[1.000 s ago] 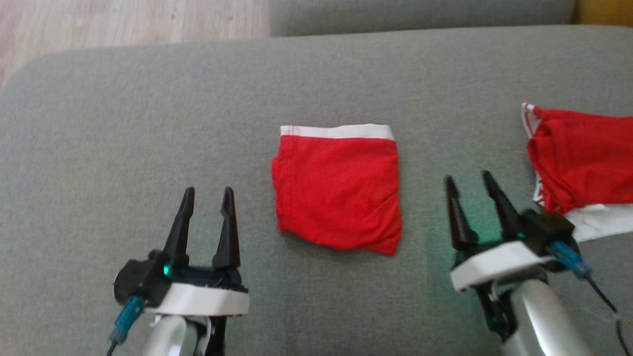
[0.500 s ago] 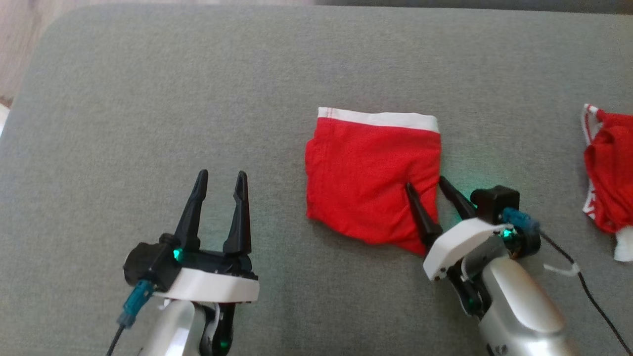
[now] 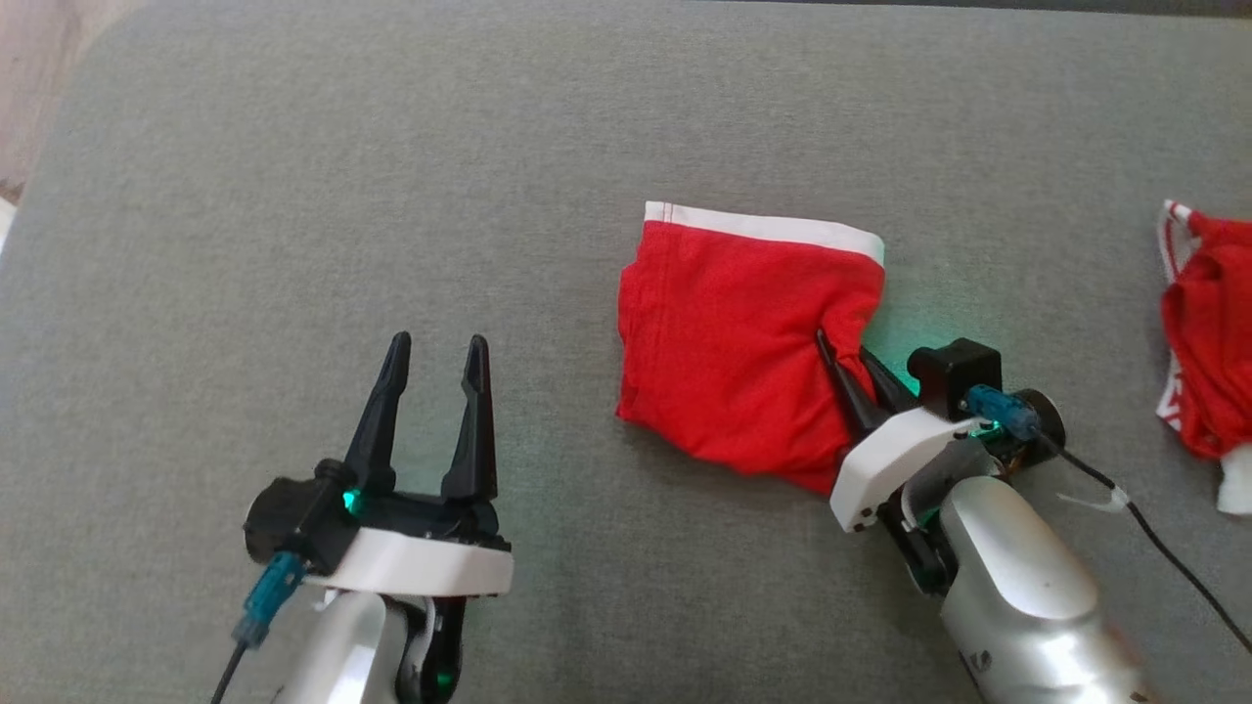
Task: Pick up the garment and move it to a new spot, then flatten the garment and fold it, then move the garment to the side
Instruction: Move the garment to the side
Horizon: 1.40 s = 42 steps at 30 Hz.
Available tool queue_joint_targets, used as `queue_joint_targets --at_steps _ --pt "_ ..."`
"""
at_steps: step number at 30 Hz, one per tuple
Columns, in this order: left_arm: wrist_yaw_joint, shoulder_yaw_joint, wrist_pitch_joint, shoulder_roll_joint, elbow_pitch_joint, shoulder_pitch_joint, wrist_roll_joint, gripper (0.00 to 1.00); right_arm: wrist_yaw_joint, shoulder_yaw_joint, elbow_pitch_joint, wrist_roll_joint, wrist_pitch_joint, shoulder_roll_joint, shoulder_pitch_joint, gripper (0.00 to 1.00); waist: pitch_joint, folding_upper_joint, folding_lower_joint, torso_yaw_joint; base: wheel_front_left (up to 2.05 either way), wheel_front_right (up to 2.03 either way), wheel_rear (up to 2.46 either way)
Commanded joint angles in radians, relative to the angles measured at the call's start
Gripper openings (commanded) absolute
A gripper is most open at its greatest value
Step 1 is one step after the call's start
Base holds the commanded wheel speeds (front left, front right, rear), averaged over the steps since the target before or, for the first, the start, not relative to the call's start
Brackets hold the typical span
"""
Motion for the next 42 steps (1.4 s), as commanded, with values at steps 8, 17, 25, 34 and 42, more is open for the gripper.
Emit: queue_joint_targets --at_steps 8,17,25,34,42 --pt "-0.008 0.018 -0.005 0.003 -0.054 -0.040 0.025 1.00 0.007 -0.010 -0.041 -0.166 -0.051 0.007 -0.038 0.00 -0.042 0.0000 0.0000 -0.093 0.00 0.00 0.00" --pt "-0.009 -0.051 -0.005 0.003 -0.084 -0.052 0.081 1.00 0.007 0.076 -0.113 -0.230 -0.002 -0.116 -0.063 0.00 -0.063 0.0000 0.0000 -0.217 0.00 0.00 0.00" --pt "0.002 -0.100 -0.005 0.003 -0.108 -0.083 0.064 1.00 0.007 0.152 -0.243 -0.147 0.044 -0.416 -0.131 0.00 -0.016 0.0000 0.0000 -0.265 0.00 0.00 0.00" --pt "-0.005 -0.107 -0.005 0.003 -0.105 -0.102 0.052 1.00 0.007 0.211 -0.271 -0.058 0.073 -0.695 -0.133 0.00 0.022 0.0000 0.0000 -0.238 0.00 0.00 0.00" --pt "-0.007 -0.104 -0.005 0.003 -0.110 -0.105 0.042 1.00 0.007 0.196 -0.228 -0.053 0.138 -0.839 -0.113 0.00 0.050 0.0000 0.0000 -0.205 0.00 0.00 0.00"
